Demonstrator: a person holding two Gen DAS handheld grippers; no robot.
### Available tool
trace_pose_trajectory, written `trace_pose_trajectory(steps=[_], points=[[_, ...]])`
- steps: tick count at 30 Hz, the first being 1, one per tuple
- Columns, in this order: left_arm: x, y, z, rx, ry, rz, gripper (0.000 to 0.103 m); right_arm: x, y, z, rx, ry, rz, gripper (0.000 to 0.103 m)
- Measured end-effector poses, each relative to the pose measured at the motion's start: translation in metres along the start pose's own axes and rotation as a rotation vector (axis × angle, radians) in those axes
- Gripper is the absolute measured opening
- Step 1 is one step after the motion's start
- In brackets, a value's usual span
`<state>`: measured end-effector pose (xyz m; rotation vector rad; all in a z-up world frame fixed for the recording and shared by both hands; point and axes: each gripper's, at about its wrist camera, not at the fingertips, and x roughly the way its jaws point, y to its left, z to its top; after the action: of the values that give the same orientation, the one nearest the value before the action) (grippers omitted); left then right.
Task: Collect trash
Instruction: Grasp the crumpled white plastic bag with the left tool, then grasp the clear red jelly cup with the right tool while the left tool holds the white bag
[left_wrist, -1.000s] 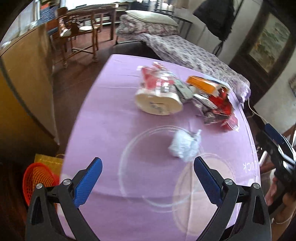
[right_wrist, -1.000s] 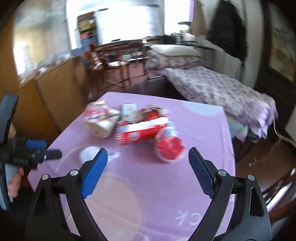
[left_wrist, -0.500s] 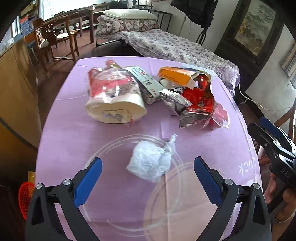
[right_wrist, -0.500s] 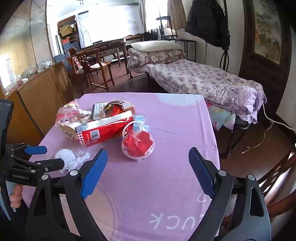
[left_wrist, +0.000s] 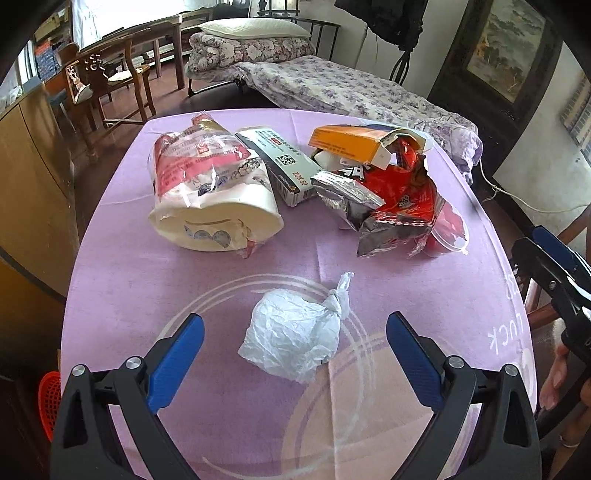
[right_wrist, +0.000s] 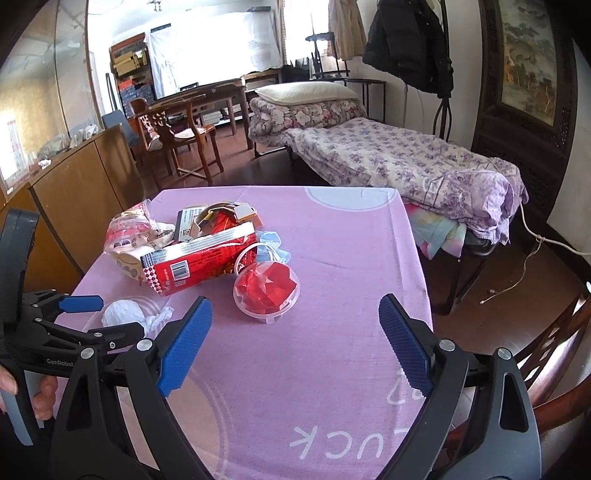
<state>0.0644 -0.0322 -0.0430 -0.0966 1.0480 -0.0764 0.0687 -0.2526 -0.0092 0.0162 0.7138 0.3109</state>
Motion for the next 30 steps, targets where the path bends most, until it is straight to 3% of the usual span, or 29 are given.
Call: trace_pose_trajectory(steps=[4,13,18,20,26,30], points=[[0.003,-0.001,-0.001,0.008,0.006,0.009,0.096,0.0,0.001,0.0,-0.007,0.0,0.0,0.088],[0.017,-0.007,0.001,0.048,0.009,0.027,0.073,0.001,0.001,-0.001,-0.007,0.01,-0.003,0.088],[0.017,-0.007,-0.001,0.076,0.004,0.037,0.038,0.007,0.0,-0.002,0.006,0.034,-0.004,0.088],[0.016,-0.006,-0.002,0.078,0.003,0.02,0.03,0.011,-0.001,-0.003,0.01,0.047,-0.003,0.088],[0.0,-0.002,-0.005,0.068,-0.047,0.017,0.028,0.034,0.011,-0.005,-0.035,0.105,-0.025,0.088],[-0.006,0.004,-0.008,0.033,-0.053,-0.01,0.028,0.047,0.015,-0.002,-0.01,0.147,0.011,0.088]])
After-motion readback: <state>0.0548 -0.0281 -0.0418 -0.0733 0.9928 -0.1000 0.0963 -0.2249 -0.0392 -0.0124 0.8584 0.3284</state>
